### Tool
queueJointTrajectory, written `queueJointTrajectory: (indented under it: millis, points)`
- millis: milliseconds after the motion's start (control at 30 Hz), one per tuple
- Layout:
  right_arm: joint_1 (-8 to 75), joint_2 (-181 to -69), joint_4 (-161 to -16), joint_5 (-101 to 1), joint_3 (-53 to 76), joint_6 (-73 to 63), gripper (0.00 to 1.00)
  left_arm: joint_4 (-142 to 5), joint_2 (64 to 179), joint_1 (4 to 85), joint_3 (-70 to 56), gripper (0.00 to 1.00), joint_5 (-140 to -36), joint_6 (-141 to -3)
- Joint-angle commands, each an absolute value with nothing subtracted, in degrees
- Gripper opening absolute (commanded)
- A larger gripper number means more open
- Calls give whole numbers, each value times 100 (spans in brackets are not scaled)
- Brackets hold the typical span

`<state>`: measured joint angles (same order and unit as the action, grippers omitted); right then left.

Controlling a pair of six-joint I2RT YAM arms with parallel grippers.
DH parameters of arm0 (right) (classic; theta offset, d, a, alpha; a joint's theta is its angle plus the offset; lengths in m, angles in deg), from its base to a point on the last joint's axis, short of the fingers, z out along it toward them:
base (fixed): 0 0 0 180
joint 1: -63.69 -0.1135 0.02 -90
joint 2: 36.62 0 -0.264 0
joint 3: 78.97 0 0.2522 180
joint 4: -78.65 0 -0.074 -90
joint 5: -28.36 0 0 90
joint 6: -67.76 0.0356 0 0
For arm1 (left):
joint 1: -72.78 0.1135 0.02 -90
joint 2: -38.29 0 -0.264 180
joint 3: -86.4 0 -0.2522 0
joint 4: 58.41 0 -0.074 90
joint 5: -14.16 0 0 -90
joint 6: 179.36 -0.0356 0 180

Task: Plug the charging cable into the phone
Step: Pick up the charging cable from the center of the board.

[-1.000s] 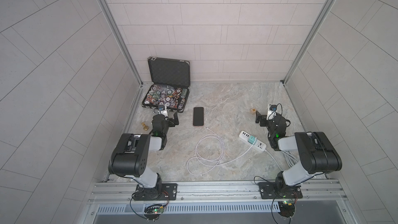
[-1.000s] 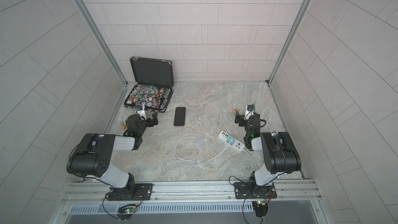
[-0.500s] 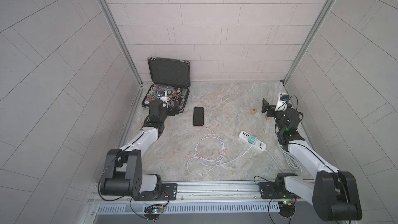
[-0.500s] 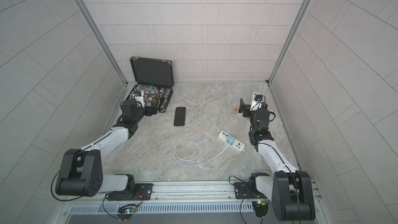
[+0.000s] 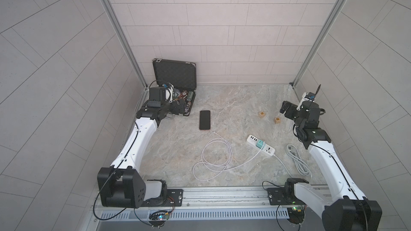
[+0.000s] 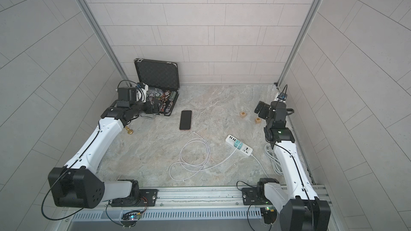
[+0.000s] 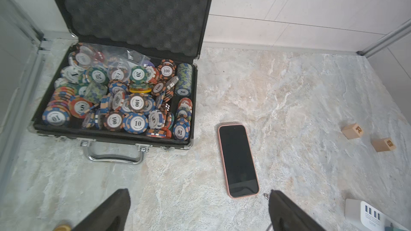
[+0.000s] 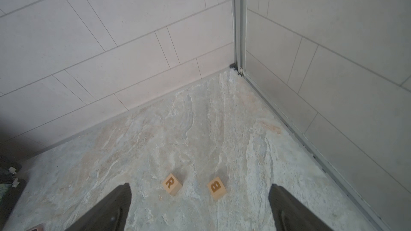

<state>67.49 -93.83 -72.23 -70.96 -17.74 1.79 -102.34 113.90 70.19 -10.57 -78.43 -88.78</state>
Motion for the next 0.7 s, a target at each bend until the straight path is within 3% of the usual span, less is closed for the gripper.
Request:
queueJointTrajectory:
  millis: [0,367,667]
  points:
    - [6780,-9246,-6784,-7336,-1789,532,100,-11149,11370,7139,-824,100,-7686,-9086]
    - [6110,-9572,-6042,-7193,-1163,-130,100,-12269,11457,7632,-215,100,-8230,-9435]
    - [3938,-10277,-5727,-7142,-348,-494,100,-14062,11324,7886,277,100,-8118,-10474]
